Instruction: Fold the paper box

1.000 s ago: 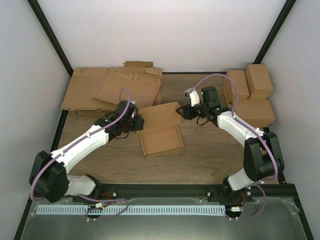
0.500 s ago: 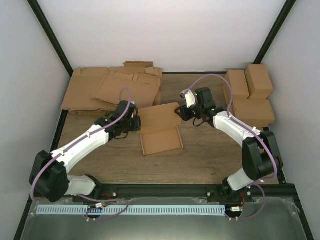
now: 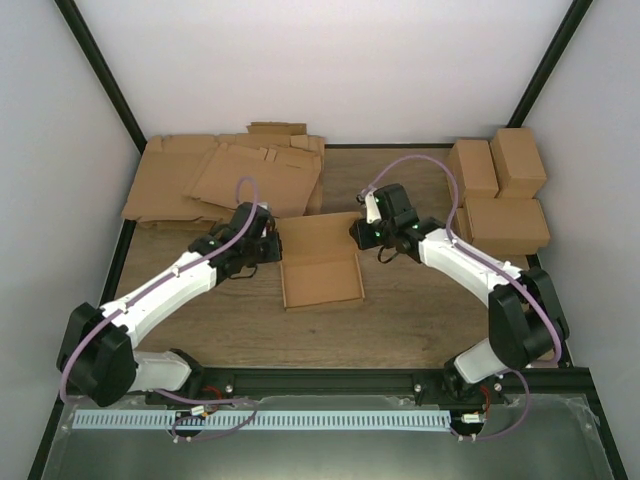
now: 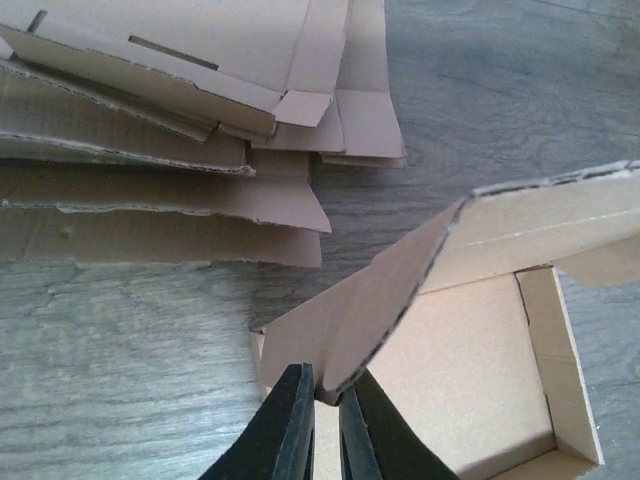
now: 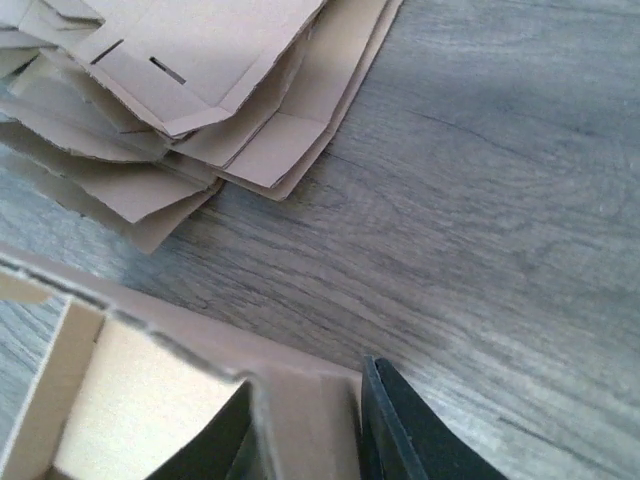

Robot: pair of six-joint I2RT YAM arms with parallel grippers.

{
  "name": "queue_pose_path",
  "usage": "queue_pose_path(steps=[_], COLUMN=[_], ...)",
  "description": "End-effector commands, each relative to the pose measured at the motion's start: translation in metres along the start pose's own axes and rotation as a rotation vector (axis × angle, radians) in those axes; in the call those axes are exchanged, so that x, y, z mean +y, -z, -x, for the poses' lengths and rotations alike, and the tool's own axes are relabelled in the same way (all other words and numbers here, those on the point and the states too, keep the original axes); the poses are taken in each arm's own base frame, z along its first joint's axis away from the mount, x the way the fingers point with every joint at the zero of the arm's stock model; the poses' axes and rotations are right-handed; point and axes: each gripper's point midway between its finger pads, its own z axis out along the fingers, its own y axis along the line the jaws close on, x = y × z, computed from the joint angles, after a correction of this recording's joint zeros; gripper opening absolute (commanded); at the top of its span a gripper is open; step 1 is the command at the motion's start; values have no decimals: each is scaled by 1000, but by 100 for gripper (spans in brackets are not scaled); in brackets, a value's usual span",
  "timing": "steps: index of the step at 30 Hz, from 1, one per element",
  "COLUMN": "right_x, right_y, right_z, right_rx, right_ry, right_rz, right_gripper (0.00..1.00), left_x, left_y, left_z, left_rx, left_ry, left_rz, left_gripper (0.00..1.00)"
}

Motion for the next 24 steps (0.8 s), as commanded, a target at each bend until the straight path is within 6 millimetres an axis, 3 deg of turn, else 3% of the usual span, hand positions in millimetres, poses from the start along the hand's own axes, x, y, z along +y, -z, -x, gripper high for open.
queue_pose_path(steps=[1,7,11,16,24], right_x=[12,14,17,5,-18], right_y=[18,30,37,40,52], right_z=[10,8,10,12,67], right_rx=[-58,-149,-212,-292,-457], right_ry=[-102,-151,-171,-167,-79], right_rz=[-1,19,37,-20,-203], right_gripper=[20,6,5,5,8], left_x=[-9,-15,-22,-37,-61], left_y=[7,12,8,3,-14], left_z=[2,2,-3,-3,45], left_rx=[-57,-116,-114,-120,-176], left_ry=[95,177,205,187,7], left_rz=[-75,-155,-192,-236,-177], left_gripper=[10,10,10,10,10])
